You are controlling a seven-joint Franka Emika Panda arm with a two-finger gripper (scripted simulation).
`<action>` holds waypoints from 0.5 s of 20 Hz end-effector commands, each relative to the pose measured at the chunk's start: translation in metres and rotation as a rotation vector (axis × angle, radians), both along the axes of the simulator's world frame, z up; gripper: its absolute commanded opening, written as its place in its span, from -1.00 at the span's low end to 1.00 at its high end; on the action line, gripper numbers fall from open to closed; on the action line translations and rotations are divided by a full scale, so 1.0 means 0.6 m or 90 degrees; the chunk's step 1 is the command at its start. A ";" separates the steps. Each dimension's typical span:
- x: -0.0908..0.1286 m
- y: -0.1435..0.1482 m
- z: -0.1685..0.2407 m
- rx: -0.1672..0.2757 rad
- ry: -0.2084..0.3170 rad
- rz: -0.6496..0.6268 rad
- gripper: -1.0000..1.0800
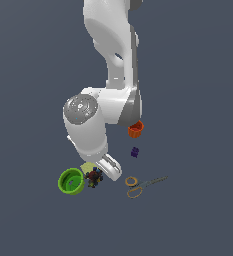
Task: Pick up a designated object from a clutter of objects.
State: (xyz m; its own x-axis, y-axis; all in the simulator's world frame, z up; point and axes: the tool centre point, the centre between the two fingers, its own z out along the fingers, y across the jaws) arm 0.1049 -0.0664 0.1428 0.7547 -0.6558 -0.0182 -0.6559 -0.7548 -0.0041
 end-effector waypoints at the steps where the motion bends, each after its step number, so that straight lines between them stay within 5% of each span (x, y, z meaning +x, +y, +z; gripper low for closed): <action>1: 0.009 -0.016 -0.028 -0.003 -0.002 -0.042 0.92; 10: 0.022 -0.048 -0.083 -0.010 -0.006 -0.120 0.92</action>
State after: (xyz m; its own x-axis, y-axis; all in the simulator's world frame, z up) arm 0.1169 -0.0933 0.0961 0.6297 -0.7768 -0.0032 -0.7768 -0.6297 0.0005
